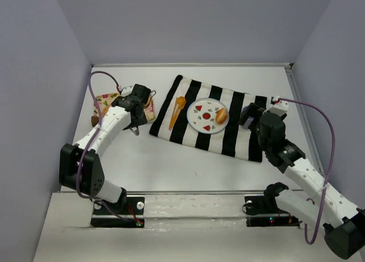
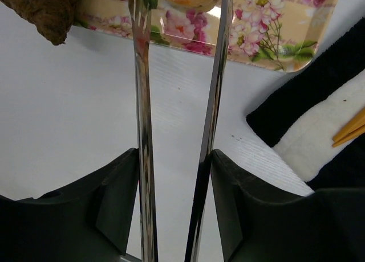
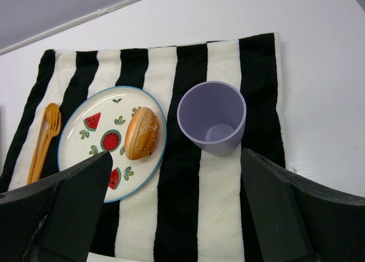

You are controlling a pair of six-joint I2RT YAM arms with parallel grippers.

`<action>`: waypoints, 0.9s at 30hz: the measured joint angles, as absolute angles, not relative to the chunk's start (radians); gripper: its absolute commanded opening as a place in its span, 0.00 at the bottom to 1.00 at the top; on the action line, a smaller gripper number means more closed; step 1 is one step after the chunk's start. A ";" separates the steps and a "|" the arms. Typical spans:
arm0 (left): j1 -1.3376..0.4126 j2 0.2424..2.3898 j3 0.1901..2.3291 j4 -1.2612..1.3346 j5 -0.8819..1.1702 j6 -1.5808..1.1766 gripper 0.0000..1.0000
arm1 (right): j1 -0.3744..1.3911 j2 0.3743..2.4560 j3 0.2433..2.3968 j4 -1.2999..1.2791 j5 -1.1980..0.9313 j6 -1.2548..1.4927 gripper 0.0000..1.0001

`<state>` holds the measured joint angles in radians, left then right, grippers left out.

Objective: Place the bread

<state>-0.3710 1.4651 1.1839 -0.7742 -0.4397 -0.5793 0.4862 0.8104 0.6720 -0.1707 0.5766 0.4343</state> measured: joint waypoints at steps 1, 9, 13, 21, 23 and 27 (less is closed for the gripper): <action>-0.368 1.465 1.184 -0.772 -0.439 -0.576 0.59 | 0.486 0.811 0.672 -0.171 0.577 0.434 1.00; -0.358 1.473 1.184 -0.741 -0.427 -0.548 0.43 | 0.486 0.812 0.672 -0.170 0.577 0.434 1.00; -0.358 1.476 1.184 -0.742 -0.419 -0.546 0.39 | 0.486 0.812 0.672 -0.170 0.577 0.434 1.00; -0.358 1.378 1.184 -0.765 -0.368 -0.565 0.36 | 0.486 0.811 0.672 -0.170 0.577 0.434 1.00; -0.359 1.324 1.186 -0.768 -0.355 -0.570 0.36 | 0.486 0.811 0.672 -0.170 0.577 0.434 1.00; -0.381 1.240 1.208 -0.768 -0.321 -0.582 0.35 | 0.486 0.811 0.672 -0.170 0.577 0.434 1.00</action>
<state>-0.3809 1.2400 1.2079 -0.7677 -0.3214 -0.5816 0.4862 0.8112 0.6720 -0.1699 0.5766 0.4343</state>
